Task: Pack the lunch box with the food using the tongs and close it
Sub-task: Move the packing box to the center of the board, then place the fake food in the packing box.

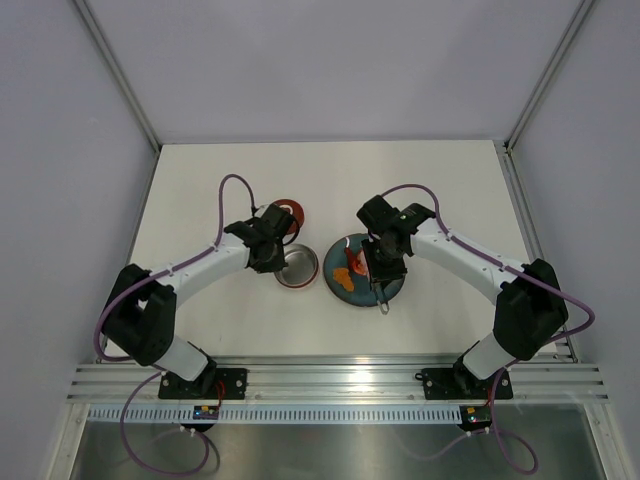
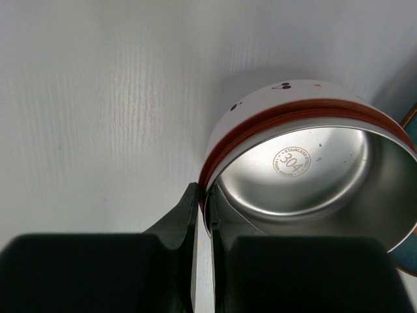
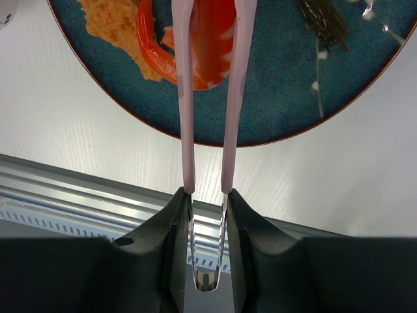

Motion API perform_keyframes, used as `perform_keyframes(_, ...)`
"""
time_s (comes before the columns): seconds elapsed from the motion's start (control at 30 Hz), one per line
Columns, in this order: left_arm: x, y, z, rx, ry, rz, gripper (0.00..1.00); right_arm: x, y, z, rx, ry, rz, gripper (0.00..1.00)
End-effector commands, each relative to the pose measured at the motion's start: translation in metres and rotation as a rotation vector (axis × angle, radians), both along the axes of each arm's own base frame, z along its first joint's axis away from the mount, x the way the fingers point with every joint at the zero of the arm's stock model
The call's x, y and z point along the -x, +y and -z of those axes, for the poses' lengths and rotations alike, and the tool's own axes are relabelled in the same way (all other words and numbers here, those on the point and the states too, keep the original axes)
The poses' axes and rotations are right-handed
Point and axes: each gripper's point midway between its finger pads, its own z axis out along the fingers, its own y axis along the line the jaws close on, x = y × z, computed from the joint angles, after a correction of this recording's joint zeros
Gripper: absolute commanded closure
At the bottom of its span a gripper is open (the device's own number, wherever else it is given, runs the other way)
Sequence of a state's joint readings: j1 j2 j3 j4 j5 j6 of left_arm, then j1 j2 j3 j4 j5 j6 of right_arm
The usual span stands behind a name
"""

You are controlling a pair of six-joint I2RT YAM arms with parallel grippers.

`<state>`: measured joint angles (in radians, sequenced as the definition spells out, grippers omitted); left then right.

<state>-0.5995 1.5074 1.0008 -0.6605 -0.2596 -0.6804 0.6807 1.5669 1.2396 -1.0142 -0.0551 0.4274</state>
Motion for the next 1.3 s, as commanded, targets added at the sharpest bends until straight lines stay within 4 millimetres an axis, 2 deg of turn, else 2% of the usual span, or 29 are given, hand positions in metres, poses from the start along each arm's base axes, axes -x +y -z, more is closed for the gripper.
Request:
perform_keyframes(0.0,-0.016,-0.007,-0.011,0.002,-0.059,0.002,0.93,-0.009,0.017,-0.023,-0.078,-0.059,-0.003,1.00)
perform_keyframes(0.2,-0.016,-0.014,-0.003,0.000,-0.039,0.013,0.74,-0.012,0.024,-0.027,-0.089,-0.067,-0.013,1.00)
perform_keyframes(0.23,-0.017,-0.016,-0.003,0.006,-0.039,0.015,0.64,-0.012,0.025,-0.027,-0.093,-0.066,-0.015,1.00)
perform_keyframes(0.37,-0.017,-0.019,-0.004,0.017,-0.036,0.019,0.53,-0.013,0.031,-0.028,-0.101,-0.067,-0.026,1.00)
perform_keyframes(0.47,-0.017,-0.019,-0.011,0.028,-0.051,0.015,0.52,-0.013,0.038,-0.029,-0.106,-0.065,-0.044,1.00)
perform_keyframes(0.6,-0.017,-0.017,-0.035,0.054,-0.100,0.009,0.52,-0.017,0.051,-0.035,-0.119,-0.080,-0.074,1.00)
perform_keyframes(0.67,-0.016,-0.014,-0.056,0.070,-0.142,0.008,0.52,-0.017,0.058,-0.034,-0.116,-0.076,-0.091,1.00)
perform_keyframes(0.77,-0.017,0.000,-0.083,0.049,-0.213,-0.017,0.52,-0.020,0.074,-0.039,-0.135,-0.085,-0.122,1.00)
perform_keyframes(0.87,-0.016,0.016,-0.102,0.027,-0.254,-0.043,0.51,-0.021,0.089,-0.039,-0.141,-0.081,-0.157,1.00)
perform_keyframes(1.07,-0.014,0.043,-0.120,-0.005,-0.304,-0.094,0.51,-0.015,0.117,-0.032,-0.140,-0.065,-0.231,1.00)
perform_keyframes(1.27,-0.011,0.054,-0.116,0.005,-0.294,-0.115,0.50,-0.014,0.132,-0.024,-0.143,-0.051,-0.268,1.00)
